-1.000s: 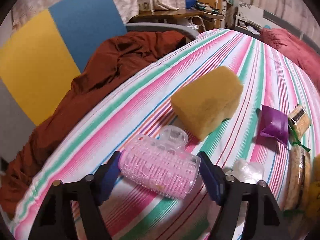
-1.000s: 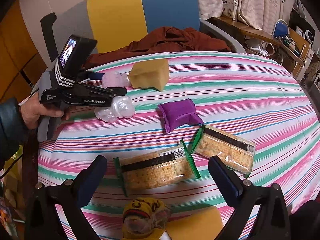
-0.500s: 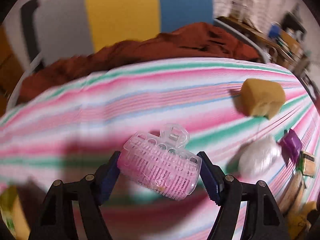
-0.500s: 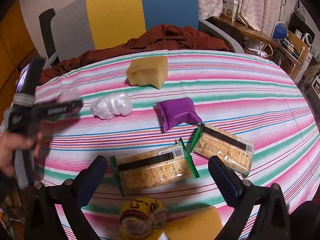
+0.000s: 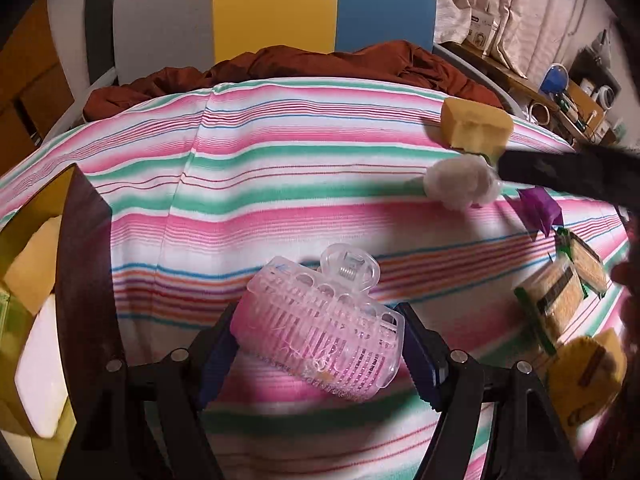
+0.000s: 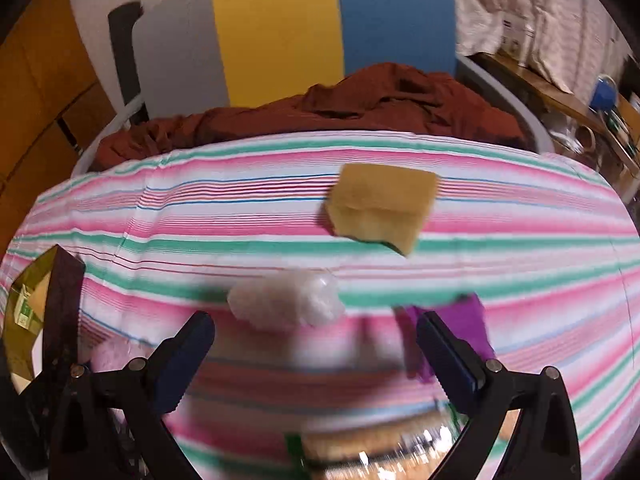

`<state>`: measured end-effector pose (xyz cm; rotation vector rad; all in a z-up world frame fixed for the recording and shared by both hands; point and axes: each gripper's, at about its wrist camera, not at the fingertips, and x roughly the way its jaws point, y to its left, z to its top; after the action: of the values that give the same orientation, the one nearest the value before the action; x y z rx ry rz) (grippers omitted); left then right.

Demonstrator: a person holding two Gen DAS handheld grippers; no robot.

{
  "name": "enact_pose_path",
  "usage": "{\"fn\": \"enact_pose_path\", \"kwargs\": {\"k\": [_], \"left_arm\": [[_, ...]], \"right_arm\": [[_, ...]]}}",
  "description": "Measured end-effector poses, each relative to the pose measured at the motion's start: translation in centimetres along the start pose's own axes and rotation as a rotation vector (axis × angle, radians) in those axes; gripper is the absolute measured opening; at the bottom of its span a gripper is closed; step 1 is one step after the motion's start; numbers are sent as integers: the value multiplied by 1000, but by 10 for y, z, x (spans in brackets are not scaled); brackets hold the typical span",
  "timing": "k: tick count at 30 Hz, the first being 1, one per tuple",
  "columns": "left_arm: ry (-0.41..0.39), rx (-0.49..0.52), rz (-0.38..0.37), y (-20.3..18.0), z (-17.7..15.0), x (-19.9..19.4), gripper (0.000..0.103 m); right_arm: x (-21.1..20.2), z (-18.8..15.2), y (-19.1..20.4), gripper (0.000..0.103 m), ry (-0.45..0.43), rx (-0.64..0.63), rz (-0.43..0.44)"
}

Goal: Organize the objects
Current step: 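Lift the pink roller with left tool while right tool grasps the white plastic bundle, then release the pink roller into the gold tray with left tool while right tool holds the bundle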

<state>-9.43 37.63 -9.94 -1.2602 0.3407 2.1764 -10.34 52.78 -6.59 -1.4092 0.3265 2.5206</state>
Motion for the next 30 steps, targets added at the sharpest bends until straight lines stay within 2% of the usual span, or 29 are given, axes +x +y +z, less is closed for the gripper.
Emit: {"fn": "enact_pose_path", "kwargs": {"k": [4,5,6,7,13,19,25,30], "left_arm": [[-7,16,5,-1,-2,2,74],[-8,9,2,-1,-2,3,74],[-9,3,-1,0,-1,3,74],[-11,1,-2,-1,-1,4,74],[-26,5,1,-1,-2,2,74],[-53,-12,-5,5,-8,-10,74],[-148,1,-2,7,-22,-50,74],[-243,-6,2,17,-33,-99,74]], "right_arm": [[29,10,12,99,59,-34,0],[35,11,15,94,69,-40,-8],[40,12,17,77,65,-48,-15],[43,12,18,69,64,-52,-9],[40,2,18,67,84,-46,9],[25,-27,26,67,122,-68,21],[11,-52,35,67,123,-94,40],[1,-71,48,67,126,-121,66]]}}
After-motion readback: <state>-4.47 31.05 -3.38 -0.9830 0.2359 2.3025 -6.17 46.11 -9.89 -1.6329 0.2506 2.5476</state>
